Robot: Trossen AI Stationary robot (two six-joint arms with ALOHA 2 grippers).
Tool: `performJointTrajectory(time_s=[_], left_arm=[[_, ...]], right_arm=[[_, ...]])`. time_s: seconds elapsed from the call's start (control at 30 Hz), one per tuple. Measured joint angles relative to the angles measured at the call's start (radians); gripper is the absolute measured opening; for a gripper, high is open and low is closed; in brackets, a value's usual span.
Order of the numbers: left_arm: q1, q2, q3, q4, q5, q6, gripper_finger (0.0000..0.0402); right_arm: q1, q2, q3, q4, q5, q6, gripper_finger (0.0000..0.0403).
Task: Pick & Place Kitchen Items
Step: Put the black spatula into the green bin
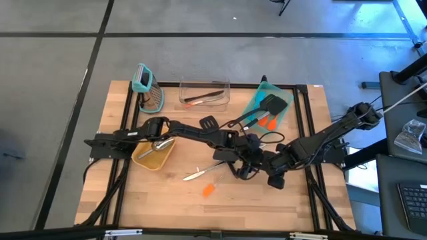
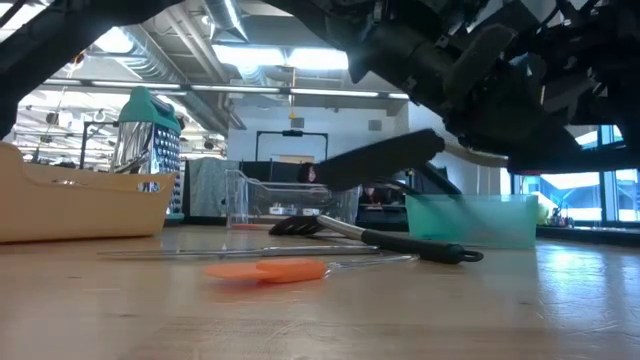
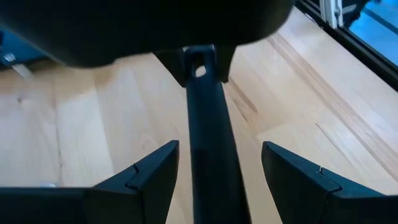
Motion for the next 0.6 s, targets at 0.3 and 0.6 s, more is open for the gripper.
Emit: performJointTrajectory(time_s=[0.3,0.6], left_arm=[[0.004,0.002,-0.003,-0.031,0.016,-0.008,0.0226],[0.002,0.026,-0.001,-0.018,-0.005,0.004,0.0226]], right_arm=[[-0.025,0.024,0.001,-0.004,-0.002,-0.013,0.0087],[-0.031,0.025,0.001,0.019,-0.001,-0.020,0.0087]])
